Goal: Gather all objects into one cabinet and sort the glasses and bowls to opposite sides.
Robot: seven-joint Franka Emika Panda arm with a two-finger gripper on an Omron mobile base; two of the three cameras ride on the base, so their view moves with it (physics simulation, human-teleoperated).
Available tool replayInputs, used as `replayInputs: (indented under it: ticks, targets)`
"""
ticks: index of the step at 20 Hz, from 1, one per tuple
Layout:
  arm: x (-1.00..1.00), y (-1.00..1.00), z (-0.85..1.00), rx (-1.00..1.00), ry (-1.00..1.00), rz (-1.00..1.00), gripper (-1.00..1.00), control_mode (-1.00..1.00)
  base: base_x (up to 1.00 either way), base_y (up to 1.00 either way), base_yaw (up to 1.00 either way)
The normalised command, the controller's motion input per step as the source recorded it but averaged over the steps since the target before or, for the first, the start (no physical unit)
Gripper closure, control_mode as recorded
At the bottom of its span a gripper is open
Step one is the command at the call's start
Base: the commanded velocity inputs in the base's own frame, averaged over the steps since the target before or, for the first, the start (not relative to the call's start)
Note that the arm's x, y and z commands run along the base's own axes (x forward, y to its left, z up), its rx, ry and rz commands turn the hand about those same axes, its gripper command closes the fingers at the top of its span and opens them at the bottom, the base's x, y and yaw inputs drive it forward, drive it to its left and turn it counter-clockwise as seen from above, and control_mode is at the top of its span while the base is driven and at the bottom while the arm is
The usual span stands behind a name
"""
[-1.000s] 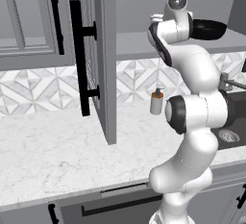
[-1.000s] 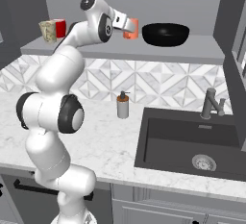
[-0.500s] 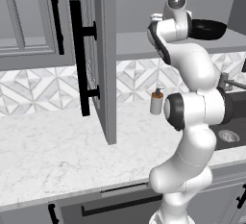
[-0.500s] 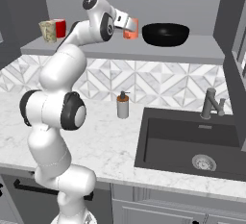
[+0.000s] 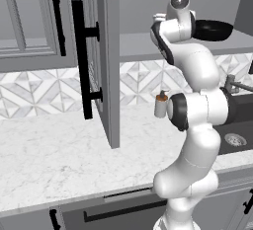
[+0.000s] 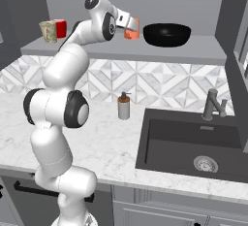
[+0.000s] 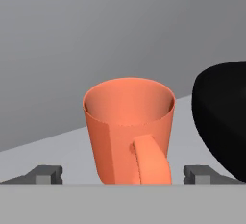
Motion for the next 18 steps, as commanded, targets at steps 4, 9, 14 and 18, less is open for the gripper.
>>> replayInputs:
  ticks: [4,9,14,18]
  targets:
    - [0.00,0.00,0.00,0.00,0.00,0.00,-1.00,-1.00,0.00,0.00,0.00]
    - [0.02,-0.01,-0.08,0.00,0.00,0.00,-1.00,-1.00,0.00,0.00,0.00]
    - [0.09,0.00,-0.09,0.00,0.00,0.00,-1.00,-1.00,0.00,0.00,0.00]
    - [0.13,0.00,-0.08,0.00,0.00,0.00,-1.00,-1.00,0.00,0.00,0.00]
